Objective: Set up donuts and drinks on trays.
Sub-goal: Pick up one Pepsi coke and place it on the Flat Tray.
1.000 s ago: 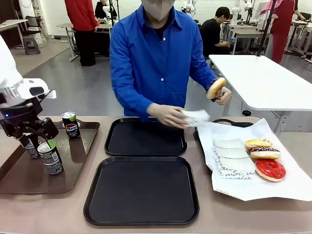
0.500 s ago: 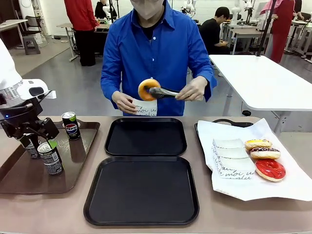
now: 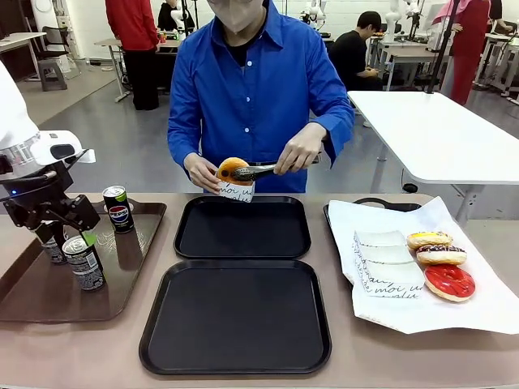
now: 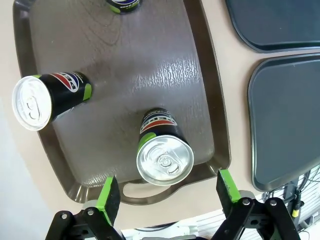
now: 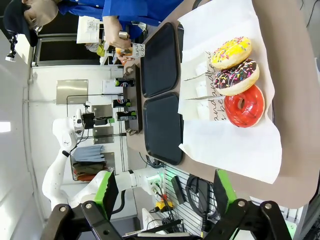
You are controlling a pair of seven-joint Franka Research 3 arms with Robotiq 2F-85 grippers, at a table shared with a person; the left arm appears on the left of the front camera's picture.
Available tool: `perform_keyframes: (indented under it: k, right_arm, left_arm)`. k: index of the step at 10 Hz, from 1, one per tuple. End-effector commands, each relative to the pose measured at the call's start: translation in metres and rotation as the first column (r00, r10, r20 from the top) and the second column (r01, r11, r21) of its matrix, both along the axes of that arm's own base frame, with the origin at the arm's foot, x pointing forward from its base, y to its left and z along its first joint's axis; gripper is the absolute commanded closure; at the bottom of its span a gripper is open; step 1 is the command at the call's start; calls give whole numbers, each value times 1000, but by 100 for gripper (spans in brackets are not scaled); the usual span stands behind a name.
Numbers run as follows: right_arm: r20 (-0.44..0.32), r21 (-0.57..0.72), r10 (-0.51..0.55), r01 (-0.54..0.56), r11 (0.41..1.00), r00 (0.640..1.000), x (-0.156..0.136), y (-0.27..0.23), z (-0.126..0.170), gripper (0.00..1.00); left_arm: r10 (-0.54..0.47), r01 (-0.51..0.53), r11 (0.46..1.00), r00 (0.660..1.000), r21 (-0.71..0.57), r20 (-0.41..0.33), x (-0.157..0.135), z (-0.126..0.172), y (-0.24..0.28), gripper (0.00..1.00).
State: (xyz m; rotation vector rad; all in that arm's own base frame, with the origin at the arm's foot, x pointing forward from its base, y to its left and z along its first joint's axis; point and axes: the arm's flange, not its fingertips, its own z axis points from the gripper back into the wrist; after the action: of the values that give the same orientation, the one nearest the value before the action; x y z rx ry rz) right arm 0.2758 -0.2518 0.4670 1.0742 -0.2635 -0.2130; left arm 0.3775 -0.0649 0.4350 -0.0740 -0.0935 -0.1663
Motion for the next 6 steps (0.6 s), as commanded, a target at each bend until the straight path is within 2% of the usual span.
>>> perform_keyframes:
  k: [1,4,6]
  right_arm:
    - [-1,5,3,-3,1000,1000,-1,-1,-1,0]
    - [-1,5,3,-3,1000,1000,-1,-1,-1,0]
    - [-1,5,3,-3,1000,1000,-1,-1,-1,0]
  left_arm:
    - [9,-9,999,1000,52,18,4,-12,-5,0]
    - [-1,4,997,999,72,-39,12,-19,-13,0]
    - [20,-17,997,999,72,-35,11,-31,-14,0]
